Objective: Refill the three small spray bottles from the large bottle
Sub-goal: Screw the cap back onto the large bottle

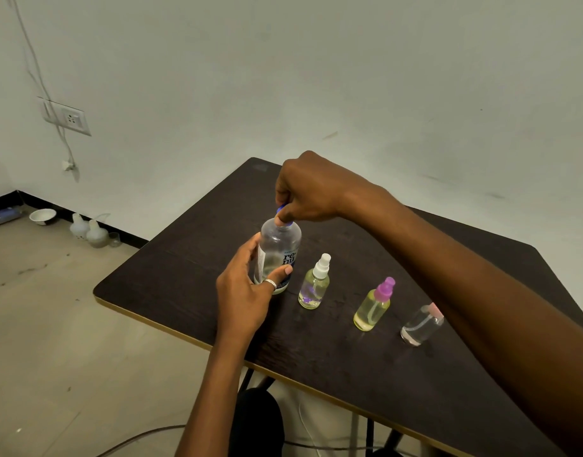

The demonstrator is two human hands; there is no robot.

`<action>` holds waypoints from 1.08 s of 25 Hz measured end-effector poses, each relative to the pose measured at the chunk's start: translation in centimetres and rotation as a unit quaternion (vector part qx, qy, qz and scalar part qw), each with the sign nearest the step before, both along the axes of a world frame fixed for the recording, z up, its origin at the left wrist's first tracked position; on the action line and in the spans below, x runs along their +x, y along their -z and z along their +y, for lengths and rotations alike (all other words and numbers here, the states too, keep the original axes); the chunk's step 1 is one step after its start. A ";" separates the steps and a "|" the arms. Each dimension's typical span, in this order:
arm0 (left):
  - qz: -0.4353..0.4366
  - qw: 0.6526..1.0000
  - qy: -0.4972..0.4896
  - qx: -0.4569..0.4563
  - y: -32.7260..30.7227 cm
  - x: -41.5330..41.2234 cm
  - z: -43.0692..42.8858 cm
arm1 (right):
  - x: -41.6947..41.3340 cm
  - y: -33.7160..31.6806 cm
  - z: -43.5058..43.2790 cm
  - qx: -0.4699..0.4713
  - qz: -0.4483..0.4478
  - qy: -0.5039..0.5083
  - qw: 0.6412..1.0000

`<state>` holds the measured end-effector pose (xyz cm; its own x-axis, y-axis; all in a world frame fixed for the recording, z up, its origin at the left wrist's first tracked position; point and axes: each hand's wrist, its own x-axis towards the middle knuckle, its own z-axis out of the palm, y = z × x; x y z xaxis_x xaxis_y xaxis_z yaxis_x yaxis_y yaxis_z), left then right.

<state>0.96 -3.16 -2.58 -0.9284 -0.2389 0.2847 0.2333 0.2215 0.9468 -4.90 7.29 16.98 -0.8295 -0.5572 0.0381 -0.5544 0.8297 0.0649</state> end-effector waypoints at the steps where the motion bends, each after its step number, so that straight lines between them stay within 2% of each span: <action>1: 0.000 1.000 0.000 -0.001 0.0 0.0 0.0 | 0.0 0.1 0.0 0.001 0.001 0.005 1.000; 10: -0.002 1.000 0.003 -0.003 -0.3 0.0 0.0 | 1.1 0.4 -0.4 0.041 0.019 0.030 0.999; 18: 0.001 1.000 0.006 0.001 0.0 -0.1 -0.1 | 0.9 -0.8 1.2 0.033 -0.058 -0.060 0.996; 22: 0.005 1.000 0.006 0.004 0.1 -0.1 0.0 | 0.2 -0.6 0.9 0.017 -0.044 -0.058 0.997; 27: 0.010 1.000 0.007 0.007 0.0 0.0 0.0 | 0.0 0.5 0.4 0.045 0.002 -0.017 0.999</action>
<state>0.93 -3.20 -2.54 -0.9260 -0.2298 0.2996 0.2551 0.2042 0.9451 -4.92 7.71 16.47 -0.8099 -0.5865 -0.0092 -0.5818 0.8011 0.1405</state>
